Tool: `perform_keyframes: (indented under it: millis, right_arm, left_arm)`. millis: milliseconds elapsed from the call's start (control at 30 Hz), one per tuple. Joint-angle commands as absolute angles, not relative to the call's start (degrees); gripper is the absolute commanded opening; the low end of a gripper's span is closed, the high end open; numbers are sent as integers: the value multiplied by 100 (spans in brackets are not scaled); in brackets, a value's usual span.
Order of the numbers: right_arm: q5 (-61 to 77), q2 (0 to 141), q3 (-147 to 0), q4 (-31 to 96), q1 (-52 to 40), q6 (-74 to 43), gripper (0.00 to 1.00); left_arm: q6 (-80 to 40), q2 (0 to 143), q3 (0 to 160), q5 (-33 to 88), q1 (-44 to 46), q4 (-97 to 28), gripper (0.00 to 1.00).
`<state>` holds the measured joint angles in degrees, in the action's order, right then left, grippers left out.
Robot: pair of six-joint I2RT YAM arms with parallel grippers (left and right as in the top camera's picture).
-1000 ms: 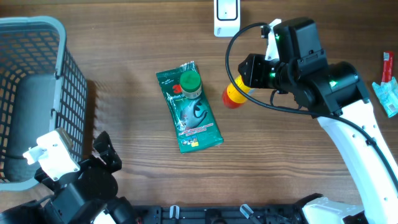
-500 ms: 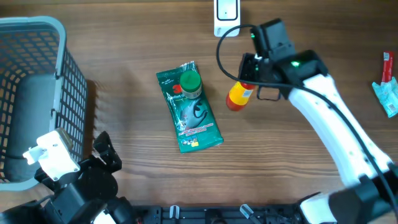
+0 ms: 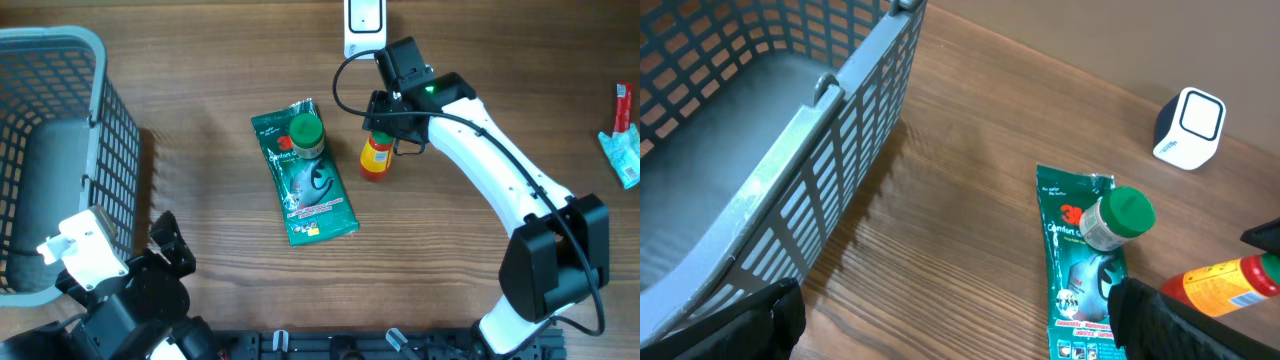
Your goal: Scan the item barcode
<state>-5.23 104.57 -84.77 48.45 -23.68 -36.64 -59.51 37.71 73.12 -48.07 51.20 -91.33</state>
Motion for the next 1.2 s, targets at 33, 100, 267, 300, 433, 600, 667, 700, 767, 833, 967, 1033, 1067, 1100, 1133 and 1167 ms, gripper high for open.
perform_keyframes:
  millis: [33, 100, 267, 300, 433, 600, 667, 700, 767, 833, 967, 1033, 1067, 1100, 1133, 1167]
  right_arm:
    - [-596, 10414, -8517, 5013, -2359, -3765, 86]
    - [-591, 10333, -8639, 5168, -2359, -3763, 94]
    - [-338, 9861, -9172, 5749, -2346, -3752, 100]
    - [-145, 9738, -9262, 5889, -2320, -3750, 100]
    - [373, 9373, -9317, 6062, -2241, -3124, 100]
    - [672, 9465, -9201, 6132, -2263, -919, 100]
    - [670, 9590, -9144, 6265, -2263, -729, 100]
    - [670, 9679, -9142, 6340, -2263, -725, 100]
    - [679, 9832, -9142, 6361, -2265, -657, 99]
    - [698, 10016, -9142, 6377, -2265, -600, 100]
    - [781, 10451, -9142, 6473, -2290, -600, 100]
    - [781, 10641, -9142, 6495, -2342, -602, 99]
    - [781, 10724, -9142, 6506, -2377, -602, 98]
    - [781, 10787, -9142, 6514, -2427, -602, 97]
    - [751, 10868, -9142, 6504, -2523, -602, 97]
    - [642, 10930, -9142, 6473, -2587, -604, 97]
  left_arm:
    - [-6047, 3787, 7312, -4840, 5098, -9137, 100]
    - [-6047, 3787, 7312, -4840, 5098, -9137, 100]
    - [-6047, 3787, 7312, -4840, 5098, -9137, 100]
    - [-6047, 3787, 7312, -4840, 5098, -9137, 100]
    - [-6047, 3787, 7312, -4840, 5098, -9137, 100]
    - [-6047, 3787, 7312, -4840, 5098, -9137, 100]
    - [-6047, 3787, 7312, -4840, 5098, -9137, 100]
    - [-6047, 3787, 7312, -4840, 5098, -9137, 100]
    - [-6047, 3787, 7312, -4840, 5098, -9137, 100]
    - [-6047, 3787, 7312, -4840, 5098, -9137, 100]
    - [-6047, 3787, 7312, -4840, 5098, -9137, 100]
    - [-6047, 3787, 7312, -4840, 5098, -9137, 100]
    - [-6047, 3787, 7312, -4842, 5098, -9137, 100]
    - [-6047, 3787, 7312, -4840, 5098, -9137, 100]
    - [-6047, 3787, 7312, -4840, 5098, -9137, 100]
    - [-6047, 3787, 7312, -4840, 5098, -9137, 100]
